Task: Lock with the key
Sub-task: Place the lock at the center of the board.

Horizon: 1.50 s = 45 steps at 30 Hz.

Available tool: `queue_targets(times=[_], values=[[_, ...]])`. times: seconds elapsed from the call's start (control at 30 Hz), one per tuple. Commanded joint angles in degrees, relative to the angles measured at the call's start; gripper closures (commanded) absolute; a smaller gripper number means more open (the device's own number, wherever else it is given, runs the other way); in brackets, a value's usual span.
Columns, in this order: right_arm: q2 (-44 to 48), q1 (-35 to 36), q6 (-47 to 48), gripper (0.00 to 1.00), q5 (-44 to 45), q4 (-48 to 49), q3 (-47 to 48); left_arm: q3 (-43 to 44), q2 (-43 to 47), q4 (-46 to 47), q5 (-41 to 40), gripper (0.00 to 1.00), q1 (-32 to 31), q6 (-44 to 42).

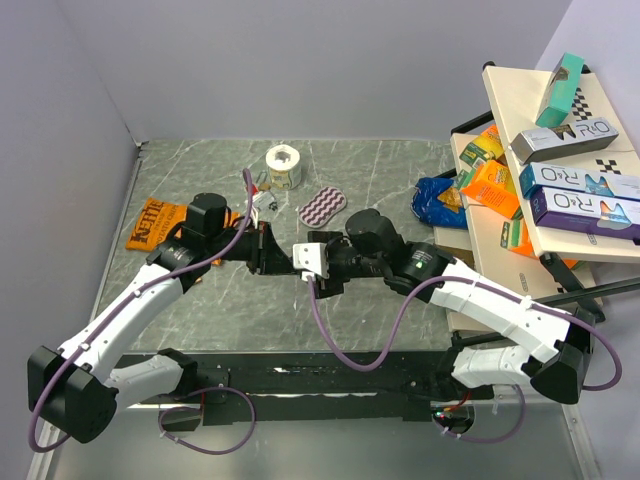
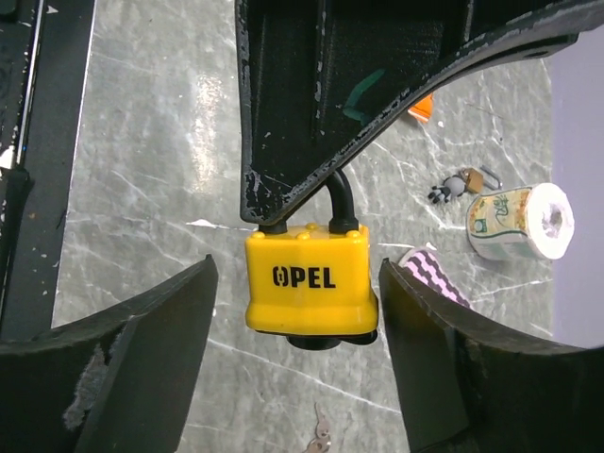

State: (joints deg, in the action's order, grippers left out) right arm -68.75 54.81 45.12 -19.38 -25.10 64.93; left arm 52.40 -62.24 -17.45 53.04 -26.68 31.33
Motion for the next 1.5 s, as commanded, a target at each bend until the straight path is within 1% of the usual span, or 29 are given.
queue_targets(times=[0.0, 0.27, 0.37, 0.47, 0.5, 0.63, 0.67, 0.73, 0.77, 0.8, 0.83, 0.87, 0.9, 0.93, 0.97, 1.03, 1.07, 1.1, 1.13, 1.17, 1.2, 1.23, 1.27, 1.3, 1.33, 1.37, 1.4, 1.43, 1.47], values=[[0.5, 0.7, 2.0, 0.20, 0.3, 2.8, 1.9, 0.4, 1.0, 2.2, -0.1, 0.99, -0.4, 0.7], [0.2, 1.1, 3.1, 0.21, 0.7, 3.3, 2.0, 0.9, 0.0, 2.0, -0.9, 0.99, -0.7, 0.7], [0.2, 1.4, 3.8, 0.25, 1.1, 3.1, 1.7, 0.4, 0.3, 2.2, -1.6, 0.99, -0.7, 0.7], [0.2, 1.9, 4.5, 0.33, 1.5, 2.6, 1.4, 0.3, 0.4, 2.0, -2.1, 0.99, -0.7, 0.5], [0.2, 1.8, 4.8, 0.39, 1.5, 2.4, 1.3, 0.4, 0.5, 1.9, -2.4, 0.99, -0.7, 0.4], [0.4, 2.1, 5.1, 0.51, 1.9, 2.5, 0.8, 0.2, 0.5, 1.6, -3.1, 0.99, -0.7, 0.0], [0.4, 2.1, 5.1, 0.58, 2.0, 2.3, 0.8, 0.3, 0.4, 1.8, -3.1, 0.99, -0.7, 0.0], [0.3, 2.1, 5.1, 0.63, 2.3, 2.4, 0.8, 0.2, 0.4, 2.1, -2.9, 0.99, -0.7, 0.2], [0.3, 2.1, 5.2, 0.67, 2.7, 2.5, 0.6, 0.1, 0.4, 2.3, -2.7, 0.98, -0.7, 0.3], [0.3, 2.1, 5.2, 0.71, 3.0, 2.6, 0.5, 0.2, 0.3, 2.4, -2.7, 0.95, -0.7, 0.5], [0.3, 2.1, 5.0, 0.76, 3.6, 3.1, 0.3, 0.2, 0.4, 2.5, -2.7, 0.87, -0.7, 0.4], [0.3, 2.1, 4.6, 0.83, 3.7, 3.3, 0.1, 0.2, 0.4, 2.3, -2.4, 0.83, -0.6, 0.3], [0.1, 2.1, 3.3, 0.87, 4.1, 3.6, 0.1, 0.2, 0.3, 2.2, -2.7, 0.76, -0.5, 0.0], [0.0, 1.7, 2.4, 0.89, 5.0, 3.7, 0.2, 0.4, 0.4, 1.9, -2.7, 0.61, 0.1, 0.0], [-0.2, 1.4, 1.6, 0.95, 5.3, 3.7, 0.4, 0.4, 0.4, 1.9, -2.5, 0.56, 0.6, 0.0], [-0.7, -0.6, -2.7, 1.00, 5.5, 3.5, 0.8, 0.5, 0.2, 1.2, -2.1, 0.42, 2.7, -0.1], [-1.3, -1.3, -4.4, 1.00, 5.4, 3.2, 1.3, 0.5, -0.1, 0.8, -1.6, 0.41, 3.6, -0.2], [-1.6, -2.6, -8.8, 1.00, 5.1, 2.7, 1.5, 0.8, -0.6, 0.3, 0.1, 0.40, 4.7, -1.4], [-2.2, -4.8, -11.4, 1.00, 4.8, 2.3, 1.8, 1.3, -1.0, -1.3, 0.7, 0.35, 7.4, -2.3], [-3.2, -5.9, -14.2, 1.00, 4.0, 0.9, 2.0, 1.6, -1.2, -2.1, 0.8, 0.32, 8.9, -3.0], [-3.8, -6.9, -20.2, 1.00, 4.3, 0.3, 1.8, 1.8, -1.0, -2.1, -0.1, 0.24, 10.3, -2.9], [-4.3, -7.7, -23.3, 1.00, 4.9, 0.1, 1.4, 2.1, -0.9, -2.0, -1.0, 0.15, 13.1, -3.0], [-5.2, -9.1, -29.0, 1.00, 7.0, 0.1, 0.2, 2.4, -0.6, -2.1, -2.2, 0.11, 14.4, -3.0], [-5.5, -9.5, -31.6, 1.00, 8.2, 0.4, -0.6, 2.9, 0.0, -2.1, -3.7, 0.04, 15.3, -3.2], [-5.8, -10.3, -34.0, 1.00, 9.8, 0.9, -1.4, 3.5, 0.3, -1.5, -6.9, 0.00, 17.2, -3.0], [-6.1, -11.6, -38.5, 1.00, 11.0, 2.2, -3.0, 3.8, 0.7, -0.9, -8.5, 0.03, 17.9, -3.0], [-6.5, -12.4, -40.4, 1.00, 12.3, 2.7, -3.8, 4.0, 1.8, -0.4, -10.4, 0.04, 18.4, -2.3], [-6.7, -13.1, -41.9, 1.00, 12.8, 3.1, -4.5, 4.2, 2.4, 0.3, -15.5, 0.04, 19.2, -1.7], [-7.6, -14.5, -44.7, 1.00, 13.4, 3.7, -5.4, 4.1, 3.2, 1.7, -18.6, 0.04, 19.3, -0.5]])
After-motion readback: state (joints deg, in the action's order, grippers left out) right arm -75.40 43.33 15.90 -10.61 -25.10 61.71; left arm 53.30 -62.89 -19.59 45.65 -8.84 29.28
